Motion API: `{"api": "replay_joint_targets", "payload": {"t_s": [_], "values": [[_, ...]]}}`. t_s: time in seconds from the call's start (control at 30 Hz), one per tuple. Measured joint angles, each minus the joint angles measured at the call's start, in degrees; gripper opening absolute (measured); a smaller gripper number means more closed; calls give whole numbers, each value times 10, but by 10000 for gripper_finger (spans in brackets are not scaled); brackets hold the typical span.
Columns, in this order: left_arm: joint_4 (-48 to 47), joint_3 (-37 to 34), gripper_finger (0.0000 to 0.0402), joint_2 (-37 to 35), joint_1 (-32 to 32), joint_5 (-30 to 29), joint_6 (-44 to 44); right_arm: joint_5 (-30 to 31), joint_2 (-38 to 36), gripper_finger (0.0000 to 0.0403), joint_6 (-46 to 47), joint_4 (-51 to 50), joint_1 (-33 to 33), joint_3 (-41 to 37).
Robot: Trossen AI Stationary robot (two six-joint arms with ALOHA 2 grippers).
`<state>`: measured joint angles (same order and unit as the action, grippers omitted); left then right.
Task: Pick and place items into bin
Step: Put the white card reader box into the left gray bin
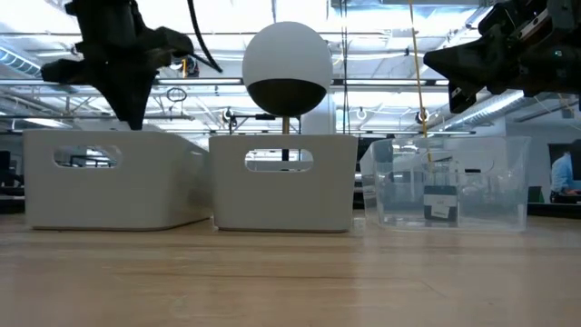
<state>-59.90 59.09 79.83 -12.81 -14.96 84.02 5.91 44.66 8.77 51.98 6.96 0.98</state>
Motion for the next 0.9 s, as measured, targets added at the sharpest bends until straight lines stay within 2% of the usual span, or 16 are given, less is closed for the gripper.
{"api": "replay_joint_targets", "payload": {"t_s": [0.3,0.5,0.9], "values": [[7,0,6,32,27,26,-23,0,0,0,0,1,0,0],[50,0,11,60,42,47,-35,0,0,0,0,5,0,0],[72,0,13,125,45,75,-41,0,0,0,0,5,0,0]]}}
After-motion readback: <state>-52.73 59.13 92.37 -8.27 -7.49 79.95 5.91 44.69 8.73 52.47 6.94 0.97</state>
